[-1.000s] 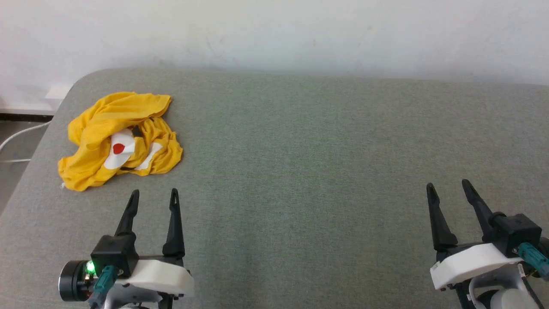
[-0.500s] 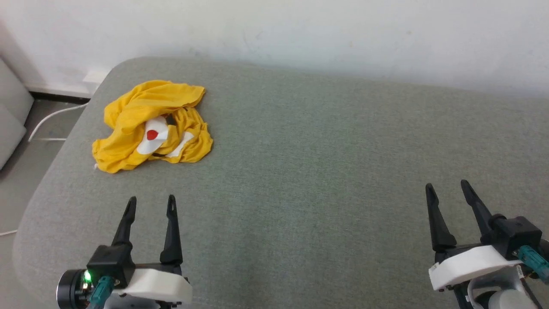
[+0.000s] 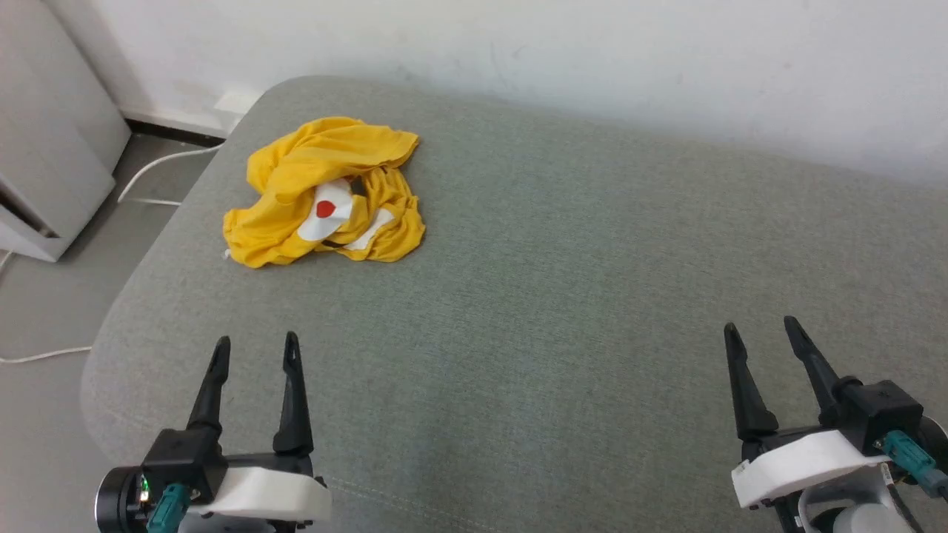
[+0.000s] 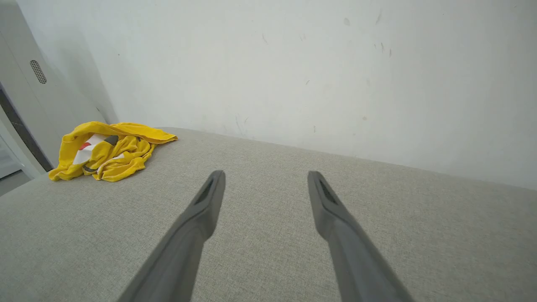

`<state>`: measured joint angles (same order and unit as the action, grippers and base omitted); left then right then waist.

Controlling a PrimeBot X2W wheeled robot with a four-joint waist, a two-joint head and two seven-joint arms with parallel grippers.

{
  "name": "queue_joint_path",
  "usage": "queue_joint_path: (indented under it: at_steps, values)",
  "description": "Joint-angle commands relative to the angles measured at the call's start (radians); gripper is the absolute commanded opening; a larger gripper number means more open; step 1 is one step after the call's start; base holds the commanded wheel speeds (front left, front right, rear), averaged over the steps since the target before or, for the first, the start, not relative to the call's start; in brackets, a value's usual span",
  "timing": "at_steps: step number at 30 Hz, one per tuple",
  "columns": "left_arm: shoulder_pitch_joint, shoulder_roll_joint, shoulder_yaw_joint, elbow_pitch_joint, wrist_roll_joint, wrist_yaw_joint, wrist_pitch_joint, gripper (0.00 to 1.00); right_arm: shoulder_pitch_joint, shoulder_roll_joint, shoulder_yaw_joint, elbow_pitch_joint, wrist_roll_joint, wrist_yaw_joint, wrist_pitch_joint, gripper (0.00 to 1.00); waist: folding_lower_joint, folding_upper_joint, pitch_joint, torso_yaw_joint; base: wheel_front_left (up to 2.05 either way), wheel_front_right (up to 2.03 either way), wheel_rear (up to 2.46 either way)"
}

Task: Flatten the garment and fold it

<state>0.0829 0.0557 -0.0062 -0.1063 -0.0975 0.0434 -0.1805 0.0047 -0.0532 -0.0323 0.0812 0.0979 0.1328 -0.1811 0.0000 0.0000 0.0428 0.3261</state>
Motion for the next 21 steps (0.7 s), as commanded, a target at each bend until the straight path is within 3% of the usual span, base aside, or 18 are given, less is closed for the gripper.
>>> queue_joint_path:
  at_steps: [1,15,21]
  values:
    - [0.02,-0.004,-0.001,-0.007,-0.005,0.007,-0.011,1.0,0.007,0.002,-0.002,0.004,0.003,-0.002,-0.01,1.0,0.0,0.0,0.003,0.019,0.0,0.0,0.0]
    - [0.045,-0.005,0.011,-0.026,-0.027,0.013,-0.04,1.0,0.011,0.002,-0.011,0.017,0.023,-0.002,-0.039,1.0,0.0,0.0,0.007,0.075,0.0,0.0,0.0]
    - [0.013,-0.005,0.014,-0.048,-0.101,0.004,-0.052,1.0,0.007,0.003,-0.022,0.018,0.025,-0.002,-0.052,1.0,0.0,0.0,0.027,0.085,0.0,0.0,0.0]
